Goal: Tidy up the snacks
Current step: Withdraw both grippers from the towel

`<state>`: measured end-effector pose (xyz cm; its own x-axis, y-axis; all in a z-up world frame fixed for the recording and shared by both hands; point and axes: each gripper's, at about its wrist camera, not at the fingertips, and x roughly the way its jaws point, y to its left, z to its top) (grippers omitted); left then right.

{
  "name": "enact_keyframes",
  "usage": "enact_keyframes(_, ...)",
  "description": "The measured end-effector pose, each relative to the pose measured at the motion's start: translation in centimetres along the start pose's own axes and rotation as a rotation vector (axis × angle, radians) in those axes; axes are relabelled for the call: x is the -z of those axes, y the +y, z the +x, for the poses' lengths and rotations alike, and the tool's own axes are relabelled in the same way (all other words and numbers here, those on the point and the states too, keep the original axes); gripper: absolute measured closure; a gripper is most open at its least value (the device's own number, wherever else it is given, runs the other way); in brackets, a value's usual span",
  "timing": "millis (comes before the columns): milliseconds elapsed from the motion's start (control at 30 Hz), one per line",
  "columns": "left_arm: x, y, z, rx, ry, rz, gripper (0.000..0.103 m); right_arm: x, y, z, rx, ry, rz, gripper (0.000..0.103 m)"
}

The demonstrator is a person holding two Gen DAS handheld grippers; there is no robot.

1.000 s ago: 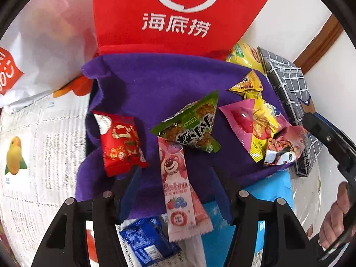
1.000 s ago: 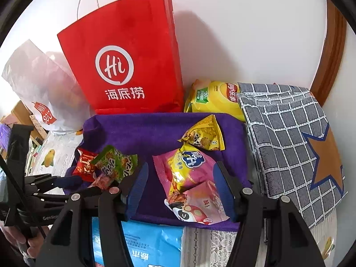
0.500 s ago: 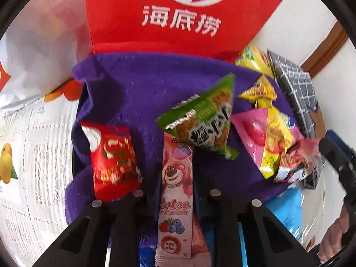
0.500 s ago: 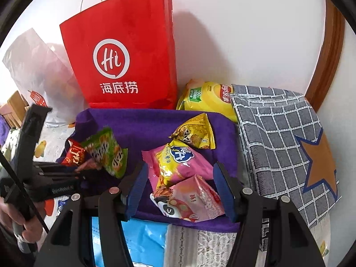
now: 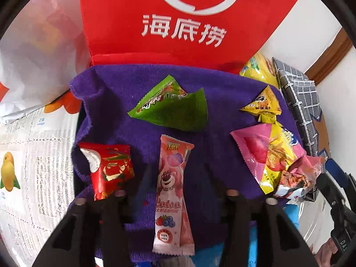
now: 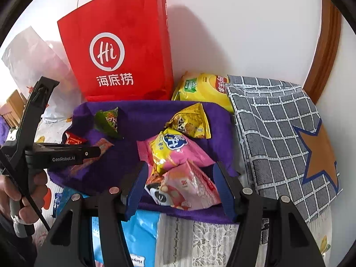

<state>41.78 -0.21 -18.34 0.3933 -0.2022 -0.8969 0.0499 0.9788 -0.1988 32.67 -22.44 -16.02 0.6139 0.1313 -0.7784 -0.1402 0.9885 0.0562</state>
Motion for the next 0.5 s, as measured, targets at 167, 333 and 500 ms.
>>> enact_keyframes(167,1.1,0.4,-2.7,-0.009,-0.030,-0.003,0.050,0.6,0.6,-1.7,-0.007,-0.006,-0.011,0.043)
enact_keyframes(333,3.3,1.1,-6.1,-0.025,-0.058,-0.004,0.049,2.1,2.6,-4.0,-0.007,-0.019,-0.047,0.043)
enact_keyframes(500,6.0,1.8,-9.2,-0.042,-0.080,-0.003,0.049,4.2,4.4,-5.9,0.000,-0.018,-0.081,0.043)
